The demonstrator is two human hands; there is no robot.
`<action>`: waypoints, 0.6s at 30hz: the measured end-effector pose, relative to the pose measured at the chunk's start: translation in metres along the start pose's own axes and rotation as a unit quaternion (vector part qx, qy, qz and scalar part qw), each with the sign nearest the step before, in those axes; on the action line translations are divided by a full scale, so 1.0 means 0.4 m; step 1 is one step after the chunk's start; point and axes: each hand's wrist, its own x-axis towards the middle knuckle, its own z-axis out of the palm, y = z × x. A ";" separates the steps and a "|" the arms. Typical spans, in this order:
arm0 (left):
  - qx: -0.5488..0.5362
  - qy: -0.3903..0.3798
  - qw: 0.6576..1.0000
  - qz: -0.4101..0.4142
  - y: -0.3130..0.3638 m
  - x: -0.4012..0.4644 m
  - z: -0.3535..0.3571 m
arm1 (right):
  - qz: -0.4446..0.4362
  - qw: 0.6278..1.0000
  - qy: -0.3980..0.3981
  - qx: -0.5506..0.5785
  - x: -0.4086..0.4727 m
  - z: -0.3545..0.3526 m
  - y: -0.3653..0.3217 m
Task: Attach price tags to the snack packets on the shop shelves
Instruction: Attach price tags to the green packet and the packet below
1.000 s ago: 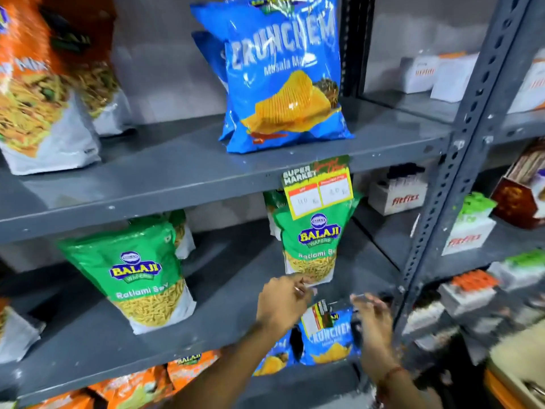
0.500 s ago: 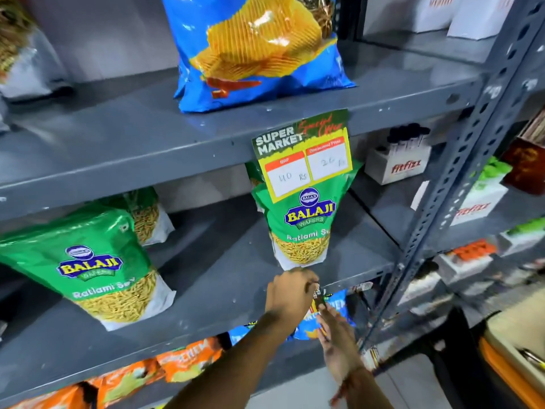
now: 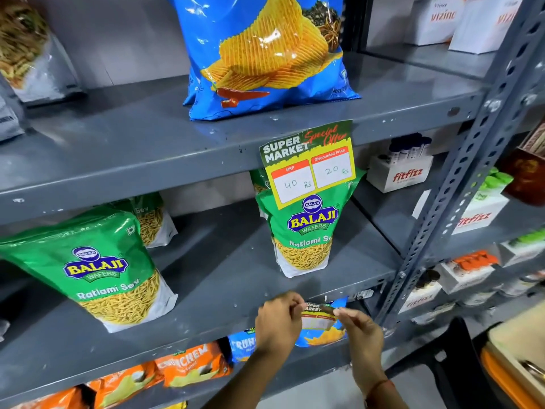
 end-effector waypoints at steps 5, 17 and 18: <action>-0.023 0.014 0.998 -0.051 -0.013 -0.029 0.011 | -0.086 0.985 -0.004 -0.148 0.033 0.002 -0.035; -0.042 0.054 0.990 -0.121 -0.017 -0.020 0.023 | -0.146 0.957 0.080 -0.237 0.066 0.040 -0.046; -0.053 0.054 0.989 -0.125 -0.019 -0.023 0.019 | -0.145 0.956 0.091 -0.237 0.065 0.038 -0.050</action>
